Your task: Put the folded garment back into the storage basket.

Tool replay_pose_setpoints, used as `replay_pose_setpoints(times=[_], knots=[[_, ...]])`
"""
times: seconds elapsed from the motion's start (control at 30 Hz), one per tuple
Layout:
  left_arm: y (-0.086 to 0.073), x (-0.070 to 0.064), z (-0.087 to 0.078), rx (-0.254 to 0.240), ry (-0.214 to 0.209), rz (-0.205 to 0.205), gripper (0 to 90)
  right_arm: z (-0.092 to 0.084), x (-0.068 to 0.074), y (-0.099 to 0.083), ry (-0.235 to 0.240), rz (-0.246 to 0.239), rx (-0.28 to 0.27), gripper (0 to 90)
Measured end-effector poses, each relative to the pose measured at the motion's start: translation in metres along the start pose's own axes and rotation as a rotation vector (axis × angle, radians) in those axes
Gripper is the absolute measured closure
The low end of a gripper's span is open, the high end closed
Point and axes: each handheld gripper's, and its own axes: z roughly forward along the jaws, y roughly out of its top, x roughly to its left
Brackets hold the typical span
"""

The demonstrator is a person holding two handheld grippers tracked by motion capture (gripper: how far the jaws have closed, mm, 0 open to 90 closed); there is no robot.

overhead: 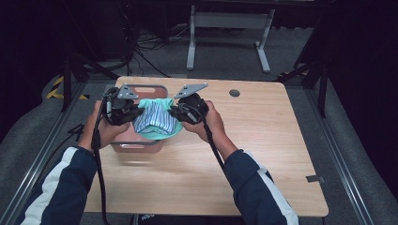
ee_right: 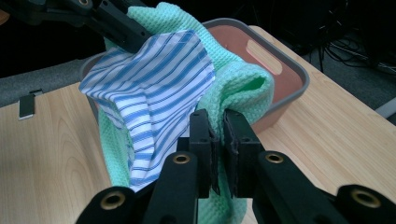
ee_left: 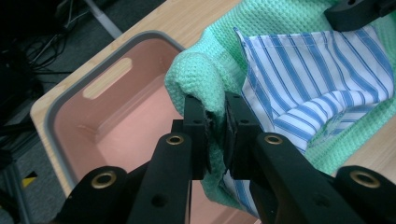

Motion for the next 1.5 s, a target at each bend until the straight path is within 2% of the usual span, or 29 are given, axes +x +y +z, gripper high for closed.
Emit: replay_pose_setpoints(times=[0.4,0.57,0.77,0.93,1.1,1.13,1.3,1.37,1.5], knots=[[-0.017,0.018,-0.002,0.033,0.036,-0.037,81.0,0.027,0.008,0.011,0.024,0.000,0.002,82.7],[-0.025,0.025,-0.001,0.026,0.044,-0.064,80.9,0.037,0.012,0.015,0.030,0.002,0.004,82.7],[-0.033,0.032,0.000,0.050,0.067,-0.069,81.0,0.052,0.017,0.018,0.035,-0.005,0.017,82.7],[-0.038,0.038,0.005,0.048,0.077,-0.085,80.9,0.063,0.019,0.019,0.039,-0.006,0.023,82.7],[-0.041,0.041,0.010,0.075,0.086,-0.083,80.9,0.072,0.020,0.018,0.041,-0.003,0.035,82.6],[-0.043,0.041,0.012,0.064,0.090,-0.091,80.9,0.074,0.020,0.018,0.042,-0.001,0.038,82.7],[-0.046,0.044,0.018,0.072,0.097,-0.098,80.9,0.082,0.021,0.017,0.038,0.000,0.050,82.6],[-0.048,0.046,0.020,0.088,0.099,-0.095,80.8,0.086,0.020,0.016,0.039,0.003,0.054,82.5],[-0.051,0.047,0.024,0.083,0.108,-0.098,80.7,0.092,0.020,0.014,0.042,0.009,0.059,82.4]])
